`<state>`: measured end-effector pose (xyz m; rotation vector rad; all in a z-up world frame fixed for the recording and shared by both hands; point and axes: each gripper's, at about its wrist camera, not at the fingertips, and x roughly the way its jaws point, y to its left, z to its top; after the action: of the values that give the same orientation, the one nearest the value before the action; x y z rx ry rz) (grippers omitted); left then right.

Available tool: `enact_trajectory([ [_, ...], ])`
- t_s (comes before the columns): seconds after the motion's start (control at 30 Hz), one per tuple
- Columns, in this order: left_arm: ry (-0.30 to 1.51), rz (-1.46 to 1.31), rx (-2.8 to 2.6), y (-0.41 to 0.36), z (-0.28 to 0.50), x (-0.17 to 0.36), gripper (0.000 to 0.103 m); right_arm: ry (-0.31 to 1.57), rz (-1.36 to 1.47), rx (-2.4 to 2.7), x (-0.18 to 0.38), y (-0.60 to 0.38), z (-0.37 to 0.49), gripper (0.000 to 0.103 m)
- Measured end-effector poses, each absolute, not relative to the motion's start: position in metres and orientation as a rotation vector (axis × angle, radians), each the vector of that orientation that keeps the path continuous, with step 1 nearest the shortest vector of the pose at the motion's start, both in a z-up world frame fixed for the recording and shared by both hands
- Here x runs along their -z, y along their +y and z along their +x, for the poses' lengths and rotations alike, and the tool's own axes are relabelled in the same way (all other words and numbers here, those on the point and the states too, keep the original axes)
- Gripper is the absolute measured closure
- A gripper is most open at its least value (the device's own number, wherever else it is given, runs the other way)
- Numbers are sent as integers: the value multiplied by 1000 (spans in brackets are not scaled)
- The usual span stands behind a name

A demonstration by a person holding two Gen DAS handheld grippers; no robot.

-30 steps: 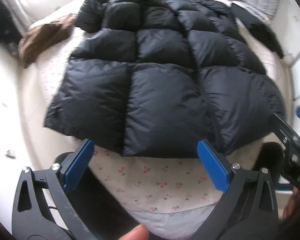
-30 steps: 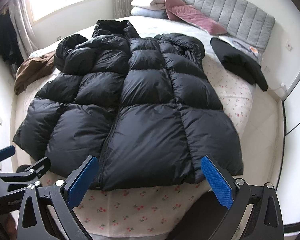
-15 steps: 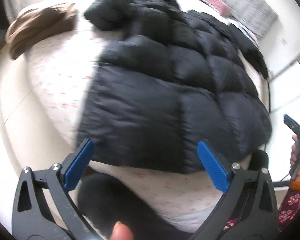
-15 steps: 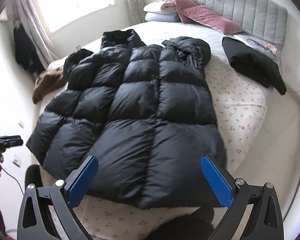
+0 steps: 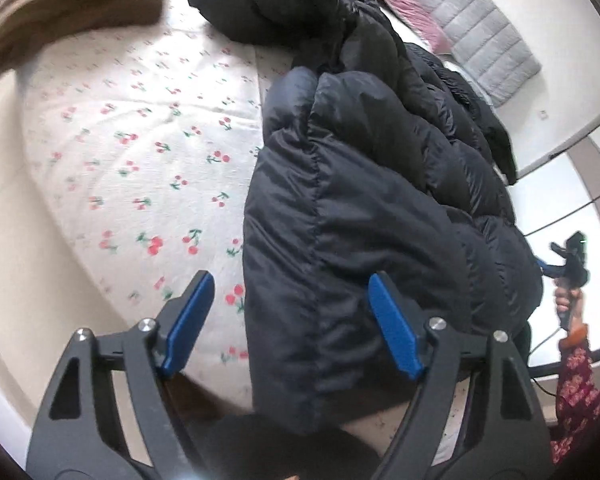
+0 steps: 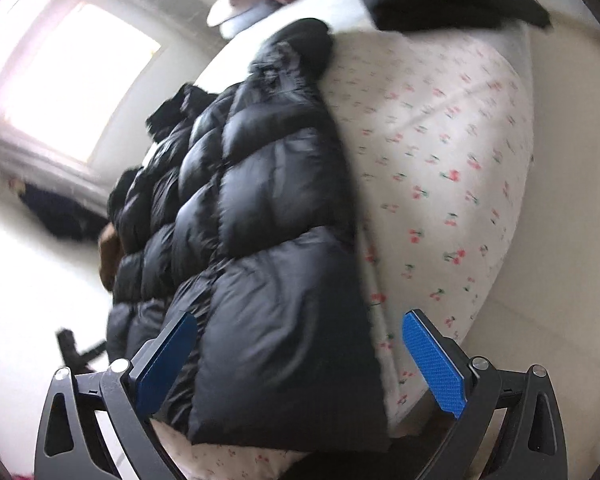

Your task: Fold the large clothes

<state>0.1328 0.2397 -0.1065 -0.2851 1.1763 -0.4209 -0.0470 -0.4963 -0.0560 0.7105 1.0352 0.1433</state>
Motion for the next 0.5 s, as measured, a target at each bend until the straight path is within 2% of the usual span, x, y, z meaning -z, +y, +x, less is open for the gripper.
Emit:
enact_trajectory([
  [0.17,1209,-468,566,239,146,132,23,1074,853,-218,99,-499,-42,6],
  [0.23,1216,-487,629,227,139,132,26,1106,868,-244,111,-490,-40,15],
  [0.27,1220,-485,670,214,132,130,31,1134,886,-270,122,-484,-37,20],
  [0.33,1222,-499,714,198,119,123,63,1147,940,-315,132,-474,-36,49],
  [0.37,1219,-514,739,189,112,116,68,1128,984,-347,133,-470,-36,57],
  [0.4,1210,-515,757,182,107,108,78,1105,1012,-371,132,-467,-37,72],
  [0.43,1187,-520,779,174,98,96,83,1066,1028,-401,125,-463,-37,83],
  [0.5,1144,-554,829,161,85,70,87,995,1015,-440,103,-456,-40,92],
])
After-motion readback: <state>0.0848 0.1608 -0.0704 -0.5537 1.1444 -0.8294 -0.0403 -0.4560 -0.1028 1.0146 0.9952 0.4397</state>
